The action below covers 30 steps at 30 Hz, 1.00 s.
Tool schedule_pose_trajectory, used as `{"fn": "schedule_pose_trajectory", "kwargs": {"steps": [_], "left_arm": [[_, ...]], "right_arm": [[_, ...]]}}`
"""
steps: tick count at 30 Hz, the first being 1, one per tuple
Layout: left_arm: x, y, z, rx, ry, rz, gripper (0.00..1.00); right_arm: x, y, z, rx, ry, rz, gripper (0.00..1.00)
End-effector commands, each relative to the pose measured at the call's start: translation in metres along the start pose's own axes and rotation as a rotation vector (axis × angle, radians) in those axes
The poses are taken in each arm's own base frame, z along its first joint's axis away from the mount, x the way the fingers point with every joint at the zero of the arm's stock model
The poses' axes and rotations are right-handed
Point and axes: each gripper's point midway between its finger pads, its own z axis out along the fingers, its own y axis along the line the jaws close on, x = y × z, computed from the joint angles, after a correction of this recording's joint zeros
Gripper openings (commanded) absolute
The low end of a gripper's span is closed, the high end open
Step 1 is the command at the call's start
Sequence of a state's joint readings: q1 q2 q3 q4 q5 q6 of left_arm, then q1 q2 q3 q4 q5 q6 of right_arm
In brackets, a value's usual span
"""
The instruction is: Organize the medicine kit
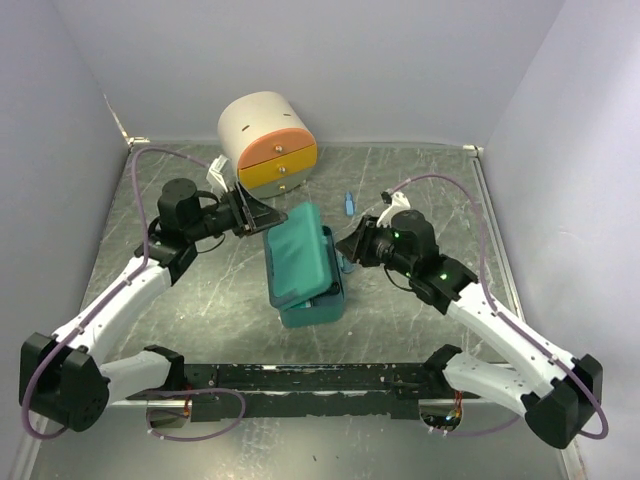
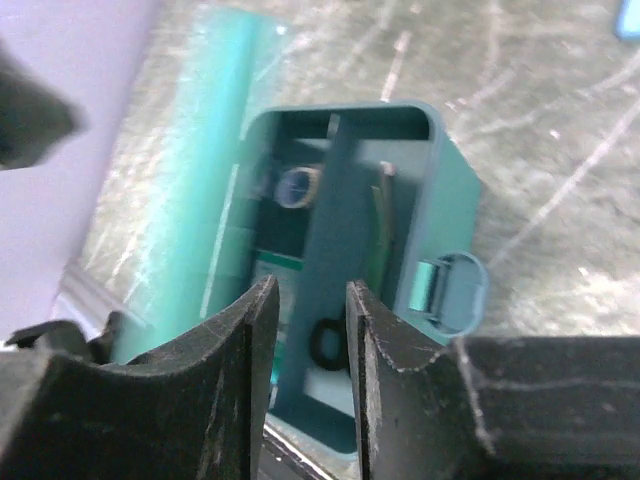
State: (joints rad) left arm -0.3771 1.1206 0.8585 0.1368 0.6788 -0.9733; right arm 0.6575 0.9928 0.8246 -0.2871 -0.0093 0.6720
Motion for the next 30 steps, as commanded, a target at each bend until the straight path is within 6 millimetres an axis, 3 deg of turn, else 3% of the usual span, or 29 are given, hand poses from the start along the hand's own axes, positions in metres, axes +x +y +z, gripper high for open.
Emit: {"fn": "schedule_pose_trajectory", "kwargs": {"steps": [1,4,6,13,17,20,24,30], "left_arm": [[0.001,-0.02,0.003,0.096,0.007,-0.033,0.53],[-0.01,-0.036,-0.003,0.104,-0.03,0.017,0.55],[-0.013,-0.034,-0.009,0.048,-0.051,0.053,0.56],[-0.001,0.029,-0.043,-0.311,-0.101,0.123,0.72],[0.021,0.053,-0.051,-0.36,-0.069,0.104,0.79],[0.038,0.068,-0.051,-0.364,-0.034,0.071,0.76],[0.057,0.089,-0.047,-0.382,0.014,0.021,0.72],[0.066,0.099,-0.042,-0.385,0.051,0.006,0.71]], "right_arm": [[-0.018,0.045,-0.022,-0.243,-0.07,-0.117,0.35],[-0.027,0.053,-0.033,-0.278,-0.116,-0.124,0.38],[-0.032,0.048,-0.034,-0.245,-0.134,-0.119,0.41],[-0.009,0.006,-0.008,-0.026,-0.017,-0.091,0.47],[0.007,-0.012,0.004,0.065,0.056,-0.077,0.51],[0.023,-0.016,0.011,0.067,0.127,-0.077,0.51],[0.043,-0.016,0.018,0.041,0.207,-0.067,0.42],[0.069,-0.01,0.022,-0.037,0.297,-0.039,0.24]]}}
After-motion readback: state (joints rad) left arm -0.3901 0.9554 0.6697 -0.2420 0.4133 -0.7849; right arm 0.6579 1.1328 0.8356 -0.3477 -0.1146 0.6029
